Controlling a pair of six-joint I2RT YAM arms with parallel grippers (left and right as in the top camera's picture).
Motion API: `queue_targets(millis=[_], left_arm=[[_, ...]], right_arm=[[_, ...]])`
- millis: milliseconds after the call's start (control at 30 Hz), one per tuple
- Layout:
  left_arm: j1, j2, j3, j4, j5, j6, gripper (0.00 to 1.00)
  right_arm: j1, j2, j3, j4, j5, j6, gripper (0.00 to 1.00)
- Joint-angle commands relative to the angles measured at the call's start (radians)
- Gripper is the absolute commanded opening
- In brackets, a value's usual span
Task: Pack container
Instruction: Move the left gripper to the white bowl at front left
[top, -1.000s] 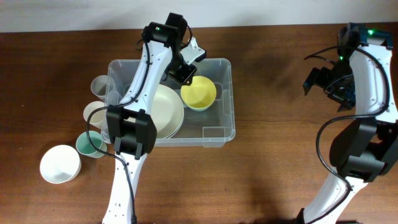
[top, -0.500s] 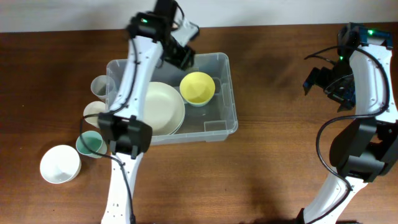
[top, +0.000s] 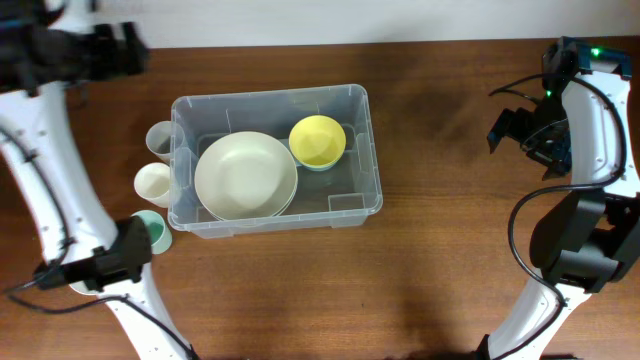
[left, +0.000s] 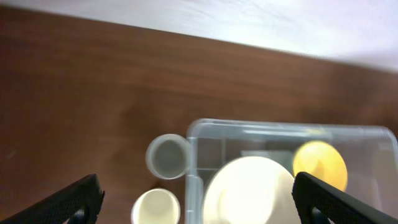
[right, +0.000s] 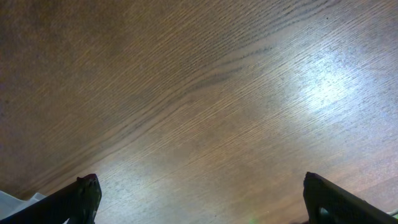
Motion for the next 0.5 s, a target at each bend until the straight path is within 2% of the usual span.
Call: queue_targets(millis=[0,167,300,467], left_arm=[[0.09,-0.021,0.006,-0.004,0.005,-0.112,0.99],[0.188,-0.055,-0.091,-0.004,-0.006,-0.279,0.99],[0.259,-0.134,-0.289,-0.004,-0.187,-0.454,1.0],[0.359,-0.267,-0.619,-0.004,-0.217,-0.586,1.0]], right_arm=[[-0.003,-0.008,-0.004,0.0,-0.002,0.001,0.99],[-0.003,-0.008,-0.004,0.0,-0.001,0.001,0.99],[-0.003,-0.008,-0.004,0.0,-0.002,0.001,0.99],[-0.003,-0.008,-0.004,0.0,-0.002,0.001,0.99]])
